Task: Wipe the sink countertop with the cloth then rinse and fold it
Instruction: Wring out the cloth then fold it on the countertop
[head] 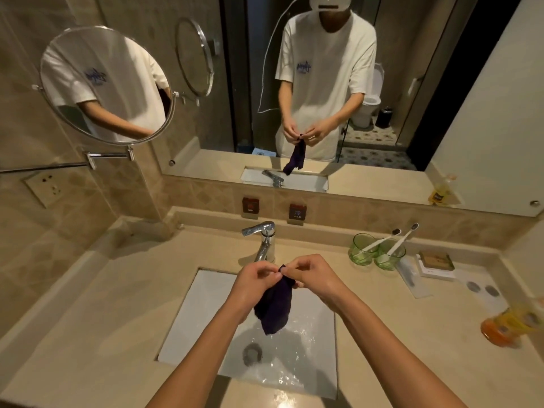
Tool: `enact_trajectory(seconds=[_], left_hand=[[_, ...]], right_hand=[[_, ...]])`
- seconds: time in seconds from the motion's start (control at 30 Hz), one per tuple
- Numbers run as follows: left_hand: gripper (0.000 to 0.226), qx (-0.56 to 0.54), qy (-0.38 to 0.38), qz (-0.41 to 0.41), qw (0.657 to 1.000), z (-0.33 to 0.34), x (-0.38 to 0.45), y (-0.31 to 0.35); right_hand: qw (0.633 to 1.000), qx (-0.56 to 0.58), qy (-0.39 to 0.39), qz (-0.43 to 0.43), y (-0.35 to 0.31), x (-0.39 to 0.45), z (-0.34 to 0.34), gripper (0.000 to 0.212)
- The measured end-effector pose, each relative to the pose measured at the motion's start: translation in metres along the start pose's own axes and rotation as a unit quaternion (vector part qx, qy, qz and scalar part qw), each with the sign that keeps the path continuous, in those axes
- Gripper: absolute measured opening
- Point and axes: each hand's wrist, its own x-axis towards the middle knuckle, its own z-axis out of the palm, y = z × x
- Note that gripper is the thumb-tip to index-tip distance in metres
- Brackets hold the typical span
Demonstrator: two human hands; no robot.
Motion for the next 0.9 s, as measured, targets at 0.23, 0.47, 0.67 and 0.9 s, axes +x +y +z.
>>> enact_trajectory(seconds=[0.23,0.47,0.67,0.9], left_hand=[[0.016,0.015,-0.036,0.014,0.999,-0.029,0.009,0.01],[0.017,0.083,-0.134,0.073,0.985,-0.056,0.023,0.054],[0.016,0.093,-0.142,0.094,0.981,-0.077,0.03,0.068],[0.027,0.039,-0.115,0.131,0.984,-0.098,0.03,0.086]], right_hand=[[0.982,-0.148,0.08,-0.084,-0.024,0.007,0.009,0.012],[0.976,-0.158,0.054,-0.142,-0.044,0.011,0.029,0.015],[0.969,-0.129,0.083,-0.192,-0.07,0.014,0.043,0.01],[0.968,-0.121,0.104,-0.196,-0.1,0.012,0.045,0.01]])
